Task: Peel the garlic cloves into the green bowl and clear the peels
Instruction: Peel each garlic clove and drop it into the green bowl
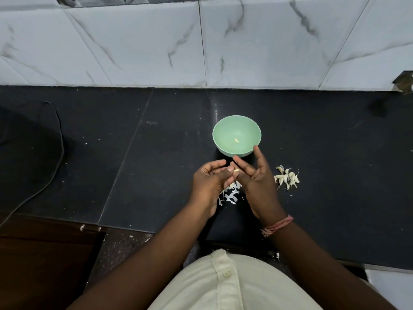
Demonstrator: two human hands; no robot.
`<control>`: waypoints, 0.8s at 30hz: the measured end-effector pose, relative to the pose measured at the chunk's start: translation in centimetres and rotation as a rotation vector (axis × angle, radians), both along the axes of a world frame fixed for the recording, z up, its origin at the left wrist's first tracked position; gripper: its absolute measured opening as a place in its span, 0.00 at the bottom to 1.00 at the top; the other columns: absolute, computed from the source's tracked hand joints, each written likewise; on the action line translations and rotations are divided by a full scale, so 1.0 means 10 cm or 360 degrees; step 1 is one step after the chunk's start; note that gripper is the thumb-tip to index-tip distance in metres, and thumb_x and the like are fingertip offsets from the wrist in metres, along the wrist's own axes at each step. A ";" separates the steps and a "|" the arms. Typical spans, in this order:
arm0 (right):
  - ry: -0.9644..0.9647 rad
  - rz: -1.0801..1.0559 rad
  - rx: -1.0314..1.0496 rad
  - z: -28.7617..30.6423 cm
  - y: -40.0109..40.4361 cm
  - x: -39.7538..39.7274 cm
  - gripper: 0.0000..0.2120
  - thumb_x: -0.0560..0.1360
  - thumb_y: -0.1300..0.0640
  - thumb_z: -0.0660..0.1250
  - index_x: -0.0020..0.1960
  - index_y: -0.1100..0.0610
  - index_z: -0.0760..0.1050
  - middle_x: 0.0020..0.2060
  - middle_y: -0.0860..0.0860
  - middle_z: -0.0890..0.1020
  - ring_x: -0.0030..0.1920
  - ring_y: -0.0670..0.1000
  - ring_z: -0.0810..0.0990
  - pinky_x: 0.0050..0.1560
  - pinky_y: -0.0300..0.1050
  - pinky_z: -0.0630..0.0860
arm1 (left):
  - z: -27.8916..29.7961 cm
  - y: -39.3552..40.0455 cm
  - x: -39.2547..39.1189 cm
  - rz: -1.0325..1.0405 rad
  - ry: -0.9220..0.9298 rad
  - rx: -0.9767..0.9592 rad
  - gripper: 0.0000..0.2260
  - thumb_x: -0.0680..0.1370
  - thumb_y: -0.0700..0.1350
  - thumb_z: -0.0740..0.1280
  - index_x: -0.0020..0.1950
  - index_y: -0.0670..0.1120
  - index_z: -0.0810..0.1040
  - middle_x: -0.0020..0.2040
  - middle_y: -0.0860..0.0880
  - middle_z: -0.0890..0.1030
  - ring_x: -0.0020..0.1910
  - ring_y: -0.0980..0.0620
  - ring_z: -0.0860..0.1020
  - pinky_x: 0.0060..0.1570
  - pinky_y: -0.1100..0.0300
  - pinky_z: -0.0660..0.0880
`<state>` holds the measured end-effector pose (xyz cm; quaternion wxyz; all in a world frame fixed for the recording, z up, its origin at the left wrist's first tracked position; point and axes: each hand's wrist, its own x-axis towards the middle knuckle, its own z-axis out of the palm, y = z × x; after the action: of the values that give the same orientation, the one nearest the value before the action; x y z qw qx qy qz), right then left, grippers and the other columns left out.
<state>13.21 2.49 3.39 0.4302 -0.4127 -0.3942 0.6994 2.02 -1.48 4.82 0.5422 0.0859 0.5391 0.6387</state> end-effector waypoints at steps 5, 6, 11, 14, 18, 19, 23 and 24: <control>-0.0040 0.0044 0.0042 0.00 0.01 -0.03 0.44 0.75 0.79 0.64 0.80 0.47 0.54 0.65 0.57 0.79 0.64 0.51 0.80 0.59 0.43 0.79 | 0.01 0.05 -0.04 0.0106 -0.0131 0.0000 0.17 0.73 0.24 0.68 0.60 0.32 0.76 0.45 0.39 0.81 0.39 0.49 0.84 0.43 0.58 0.83; -0.0044 0.0027 0.0042 0.00 0.01 -0.02 0.43 0.75 0.79 0.64 0.80 0.48 0.55 0.66 0.57 0.78 0.64 0.51 0.81 0.58 0.43 0.79 | 0.01 0.06 -0.05 0.0123 -0.0139 0.0006 0.17 0.73 0.24 0.68 0.60 0.33 0.76 0.44 0.40 0.81 0.38 0.50 0.84 0.42 0.59 0.82; -0.0181 -0.0153 0.0133 -0.01 0.05 -0.02 0.40 0.72 0.76 0.71 0.77 0.53 0.63 0.55 0.58 0.84 0.53 0.50 0.85 0.52 0.43 0.81 | -0.01 0.08 -0.08 0.0107 0.0039 0.0064 0.18 0.71 0.24 0.70 0.58 0.36 0.78 0.45 0.40 0.82 0.42 0.47 0.84 0.44 0.56 0.82; -0.0123 -0.0194 0.0118 0.00 0.07 -0.02 0.35 0.73 0.76 0.70 0.75 0.55 0.67 0.46 0.61 0.84 0.47 0.52 0.85 0.50 0.46 0.83 | 0.00 0.09 -0.08 0.0045 0.0160 0.0118 0.18 0.71 0.24 0.71 0.58 0.38 0.79 0.46 0.41 0.83 0.44 0.46 0.83 0.48 0.53 0.82; 0.0013 -0.0212 -0.0063 0.09 0.11 0.02 0.25 0.73 0.76 0.69 0.67 0.60 0.73 0.42 0.60 0.85 0.41 0.54 0.84 0.45 0.46 0.83 | 0.01 0.10 -0.11 -0.0026 0.0218 0.0189 0.19 0.70 0.25 0.72 0.59 0.39 0.78 0.46 0.42 0.83 0.46 0.46 0.83 0.47 0.55 0.81; 0.0069 -0.0207 -0.0129 0.11 0.12 0.03 0.22 0.72 0.76 0.68 0.64 0.63 0.74 0.40 0.60 0.84 0.40 0.55 0.84 0.44 0.47 0.83 | 0.02 0.10 -0.11 -0.0045 0.0265 0.0215 0.19 0.70 0.25 0.72 0.59 0.39 0.78 0.46 0.43 0.83 0.46 0.48 0.82 0.45 0.57 0.81; 0.0206 -0.0126 -0.0352 0.17 0.16 0.05 0.11 0.74 0.75 0.66 0.54 0.65 0.75 0.40 0.60 0.85 0.39 0.55 0.83 0.42 0.46 0.82 | 0.03 0.11 -0.13 -0.0126 0.0513 0.0369 0.18 0.70 0.26 0.73 0.57 0.39 0.77 0.45 0.46 0.83 0.47 0.51 0.82 0.52 0.56 0.81; 0.0219 -0.0120 -0.0393 0.18 0.17 0.05 0.10 0.75 0.74 0.66 0.53 0.64 0.75 0.41 0.60 0.85 0.39 0.55 0.83 0.42 0.46 0.82 | 0.04 0.11 -0.14 -0.0150 0.0572 0.0389 0.17 0.71 0.26 0.73 0.57 0.40 0.78 0.45 0.46 0.83 0.47 0.50 0.82 0.53 0.55 0.80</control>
<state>13.73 4.19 5.17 0.4282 -0.4280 -0.2590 0.7526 0.62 -0.35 5.22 0.4523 0.2886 0.5410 0.6477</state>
